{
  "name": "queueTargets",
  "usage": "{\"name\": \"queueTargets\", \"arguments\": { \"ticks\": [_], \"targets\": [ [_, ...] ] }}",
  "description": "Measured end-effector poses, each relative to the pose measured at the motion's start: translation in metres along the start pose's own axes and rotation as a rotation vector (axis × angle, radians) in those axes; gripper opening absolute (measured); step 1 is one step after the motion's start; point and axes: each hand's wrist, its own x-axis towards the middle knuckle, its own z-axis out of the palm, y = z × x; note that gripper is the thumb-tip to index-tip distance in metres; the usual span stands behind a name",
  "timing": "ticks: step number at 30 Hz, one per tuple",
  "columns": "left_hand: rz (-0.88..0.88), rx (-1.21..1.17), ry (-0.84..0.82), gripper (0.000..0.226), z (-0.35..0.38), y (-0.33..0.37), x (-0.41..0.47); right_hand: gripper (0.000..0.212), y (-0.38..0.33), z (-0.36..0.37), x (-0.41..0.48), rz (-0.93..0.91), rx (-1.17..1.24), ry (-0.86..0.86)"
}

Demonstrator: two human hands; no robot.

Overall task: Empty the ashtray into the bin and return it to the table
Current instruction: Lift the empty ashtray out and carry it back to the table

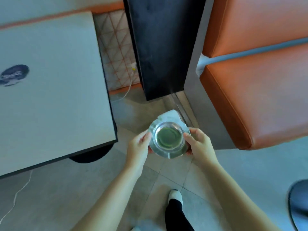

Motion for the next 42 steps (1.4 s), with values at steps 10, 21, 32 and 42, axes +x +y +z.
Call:
{"name": "queueTargets", "arguments": {
  "ticks": [10, 21, 32, 42],
  "targets": [
    [0.156, -0.085, 0.093, 0.028, -0.150, 0.054, -0.107, 0.011, -0.070, 0.102, -0.120, -0.200, 0.093, -0.211],
    [0.302, -0.225, 0.356, 0.020, -0.414, 0.069, -0.224, 0.012, -0.123, 0.334, -0.271, -0.293, 0.144, -0.557],
    [0.277, -0.300, 0.529, 0.017, -0.567, 0.086, -0.170, 0.028, -0.165, 0.505, -0.270, -0.314, 0.016, -0.730],
    [0.228, -0.273, 0.614, 0.011, -0.691, 0.161, -0.022, 0.031, -0.239, 0.663, -0.172, -0.291, -0.038, -0.848]
  ]
}}
